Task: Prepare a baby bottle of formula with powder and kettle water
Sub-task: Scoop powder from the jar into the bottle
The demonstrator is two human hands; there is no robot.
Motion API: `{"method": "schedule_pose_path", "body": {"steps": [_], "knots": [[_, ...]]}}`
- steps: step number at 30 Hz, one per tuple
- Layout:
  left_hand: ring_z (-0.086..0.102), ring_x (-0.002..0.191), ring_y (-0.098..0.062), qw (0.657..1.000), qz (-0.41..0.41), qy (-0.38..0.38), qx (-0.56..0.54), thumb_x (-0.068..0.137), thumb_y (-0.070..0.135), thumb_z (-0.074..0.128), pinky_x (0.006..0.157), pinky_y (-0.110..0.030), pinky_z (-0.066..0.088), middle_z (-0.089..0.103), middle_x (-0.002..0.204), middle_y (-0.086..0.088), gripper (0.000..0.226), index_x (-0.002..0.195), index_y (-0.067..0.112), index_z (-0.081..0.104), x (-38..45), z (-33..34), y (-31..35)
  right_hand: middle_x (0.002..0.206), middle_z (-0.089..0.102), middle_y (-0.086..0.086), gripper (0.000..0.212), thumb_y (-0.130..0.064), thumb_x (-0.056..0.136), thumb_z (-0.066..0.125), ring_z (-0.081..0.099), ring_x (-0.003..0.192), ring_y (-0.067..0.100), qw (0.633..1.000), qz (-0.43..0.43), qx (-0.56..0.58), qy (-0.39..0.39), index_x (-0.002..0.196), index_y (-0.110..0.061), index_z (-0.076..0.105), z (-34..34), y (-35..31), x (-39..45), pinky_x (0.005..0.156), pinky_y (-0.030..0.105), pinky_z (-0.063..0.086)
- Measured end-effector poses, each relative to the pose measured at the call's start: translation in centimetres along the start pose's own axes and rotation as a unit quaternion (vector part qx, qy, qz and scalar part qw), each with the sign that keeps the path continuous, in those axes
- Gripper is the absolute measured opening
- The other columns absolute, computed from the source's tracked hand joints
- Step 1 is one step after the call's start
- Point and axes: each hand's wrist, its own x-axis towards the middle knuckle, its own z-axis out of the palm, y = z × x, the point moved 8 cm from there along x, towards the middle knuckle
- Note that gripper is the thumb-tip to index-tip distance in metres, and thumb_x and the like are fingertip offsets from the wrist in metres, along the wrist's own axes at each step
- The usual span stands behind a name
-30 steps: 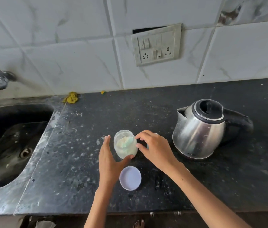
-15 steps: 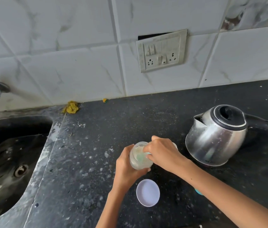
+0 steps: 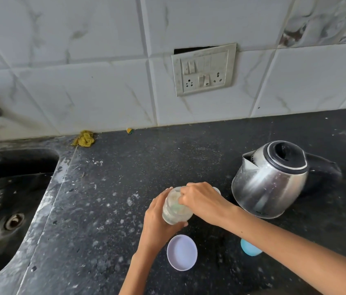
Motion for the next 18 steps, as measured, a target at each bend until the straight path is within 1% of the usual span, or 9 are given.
{"method": "schedule_pose_path", "body": {"steps": [2, 4, 6, 9, 10, 12, 14, 16, 18], "knots": [[0.054, 0.123, -0.012, 1.0, 0.002, -0.002, -0.006, 0.051, 0.029, 0.09, 0.098, -0.042, 0.049, 0.056, 0.136, 0.01, 0.095, 0.135, 0.034, 0.045, 0.0, 0.1, 0.3, 0.086, 0.064, 0.01, 0.019, 0.009, 0.084, 0.054, 0.061, 0.081, 0.026, 1.0, -0.005, 0.01, -0.002, 0.091, -0.005, 0.064, 0.0, 0.2, 0.0, 0.064, 0.034, 0.048], [0.053, 0.124, -0.01, 1.0, 0.01, -0.008, -0.008, 0.051, 0.023, 0.09, 0.098, -0.04, 0.05, 0.049, 0.142, 0.012, 0.096, 0.133, 0.039, 0.043, -0.1, 0.3, 0.7, 0.086, 0.065, 0.011, 0.017, 0.006, 0.084, 0.054, 0.06, 0.077, 0.027, 0.999, -0.02, 0.024, -0.01, 0.093, -0.005, 0.063, -0.1, 0.1, -0.1, 0.065, 0.036, 0.048], [0.053, 0.124, -0.007, 1.0, 0.013, -0.016, -0.011, 0.053, 0.019, 0.09, 0.097, -0.038, 0.05, 0.044, 0.146, 0.016, 0.093, 0.132, 0.038, 0.044, -0.2, 0.6, 0.9, 0.08, 0.058, 0.009, 0.019, 0.007, 0.085, 0.053, 0.051, 0.074, 0.025, 0.998, -0.041, 0.027, -0.029, 0.097, -0.005, 0.062, -0.3, -0.4, -0.5, 0.063, 0.035, 0.042], [0.053, 0.124, -0.006, 1.0, 0.013, -0.023, -0.016, 0.056, 0.019, 0.09, 0.096, -0.039, 0.051, 0.046, 0.142, 0.021, 0.09, 0.132, 0.034, 0.044, -0.5, 1.0, 0.7, 0.063, 0.03, 0.0, 0.022, 0.009, 0.087, 0.05, 0.04, 0.077, 0.023, 0.996, -0.067, 0.002, -0.056, 0.092, -0.012, 0.054, -0.7, -1.4, -1.2, 0.05, 0.026, 0.025], [0.053, 0.124, -0.006, 0.999, 0.012, -0.025, -0.016, 0.056, 0.02, 0.09, 0.096, -0.039, 0.051, 0.046, 0.141, 0.025, 0.091, 0.134, 0.032, 0.045, -0.6, 1.0, 0.7, 0.063, 0.03, -0.001, 0.024, 0.011, 0.087, 0.049, 0.04, 0.078, 0.023, 0.996, -0.07, -0.007, -0.056, 0.093, -0.012, 0.054, -0.9, -1.5, -1.4, 0.048, 0.024, 0.021], [0.051, 0.125, -0.006, 0.999, 0.01, -0.026, -0.017, 0.057, 0.02, 0.09, 0.098, -0.041, 0.05, 0.044, 0.136, 0.035, 0.093, 0.138, 0.026, 0.043, -0.7, 1.1, 0.5, 0.066, 0.038, 0.001, 0.024, 0.012, 0.088, 0.049, 0.039, 0.08, 0.023, 0.995, -0.072, -0.031, -0.067, 0.101, -0.006, 0.059, -1.1, -1.7, -1.6, 0.052, 0.025, 0.026], [0.05, 0.127, -0.004, 0.999, 0.009, -0.026, -0.018, 0.058, 0.02, 0.089, 0.101, -0.044, 0.047, 0.042, 0.136, 0.039, 0.093, 0.138, 0.025, 0.042, -0.8, 1.2, 0.5, 0.062, 0.028, 0.0, 0.018, 0.013, 0.086, 0.051, 0.039, 0.078, 0.023, 0.993, -0.075, -0.047, -0.08, 0.087, -0.004, 0.056, -1.2, -1.8, -1.7, 0.047, 0.025, 0.022], [0.048, 0.128, -0.002, 0.999, 0.009, -0.027, -0.02, 0.059, 0.021, 0.089, 0.105, -0.048, 0.042, 0.041, 0.136, 0.04, 0.092, 0.138, 0.026, 0.042, -0.9, 1.3, 0.5, 0.06, 0.022, -0.001, 0.036, 0.014, 0.084, 0.051, 0.039, 0.076, 0.023, 0.992, -0.081, -0.05, -0.086, 0.062, -0.009, 0.034, -1.0, -2.0, -1.7, 0.044, 0.024, 0.015], [0.046, 0.131, -0.003, 0.999, 0.01, -0.025, -0.021, 0.06, 0.021, 0.088, 0.107, -0.051, 0.04, 0.04, 0.139, 0.038, 0.089, 0.136, 0.029, 0.043, -1.0, 1.3, 0.6, 0.059, 0.027, 0.0, 0.048, 0.014, 0.082, 0.053, 0.041, 0.074, 0.024, 0.992, -0.087, -0.036, -0.089, 0.058, -0.014, 0.022, -0.5, -2.2, -1.5, 0.047, 0.027, 0.023]]}}
